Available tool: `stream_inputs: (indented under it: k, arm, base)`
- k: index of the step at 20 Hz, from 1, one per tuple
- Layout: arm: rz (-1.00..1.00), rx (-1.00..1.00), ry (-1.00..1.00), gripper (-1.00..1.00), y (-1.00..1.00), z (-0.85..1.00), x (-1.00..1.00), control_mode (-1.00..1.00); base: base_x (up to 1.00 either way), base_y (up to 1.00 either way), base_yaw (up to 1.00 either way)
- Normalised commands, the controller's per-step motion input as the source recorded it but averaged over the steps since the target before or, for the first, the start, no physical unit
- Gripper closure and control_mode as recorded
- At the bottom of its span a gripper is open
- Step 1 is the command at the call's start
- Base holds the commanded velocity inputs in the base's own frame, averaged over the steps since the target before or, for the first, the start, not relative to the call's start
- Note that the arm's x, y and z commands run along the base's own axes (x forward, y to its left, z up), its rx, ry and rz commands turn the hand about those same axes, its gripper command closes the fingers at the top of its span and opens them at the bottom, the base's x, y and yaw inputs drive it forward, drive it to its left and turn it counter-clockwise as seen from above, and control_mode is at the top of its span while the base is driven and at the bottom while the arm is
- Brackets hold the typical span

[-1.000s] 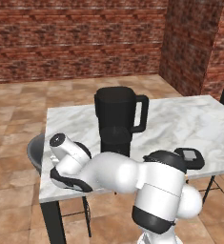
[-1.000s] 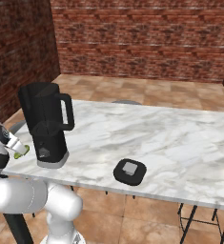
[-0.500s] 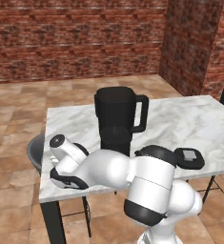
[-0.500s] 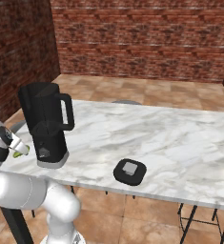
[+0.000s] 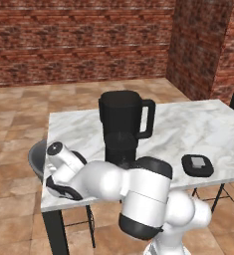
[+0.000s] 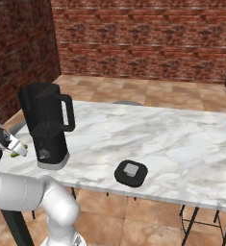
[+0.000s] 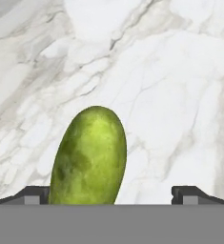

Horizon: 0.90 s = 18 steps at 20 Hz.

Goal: Open the blender lid, put the mango in the blender, close the lid, and start the blender.

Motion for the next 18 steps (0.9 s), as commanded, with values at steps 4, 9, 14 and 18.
stream_inputs:
  k: [4,9,14,18]
  arm:
    - [0.00,0.00,0.00,1.00,0.00,-0.38,0.00,-1.00]
    - [0.00,0.02,0.00,1.00,0.00,-0.28,0.00,-1.00]
    - [-0.02,0.06,-0.01,1.00,-0.04,-0.03,-0.03,-1.00]
    - [-0.03,0.06,-0.08,1.00,-0.40,0.38,-0.37,-1.00]
  base:
    - [0.00,0.00,0.00]
    - [0.00,0.00,0.00]
    - [0.00,0.00,0.00]
    - [0.00,0.00,0.00]
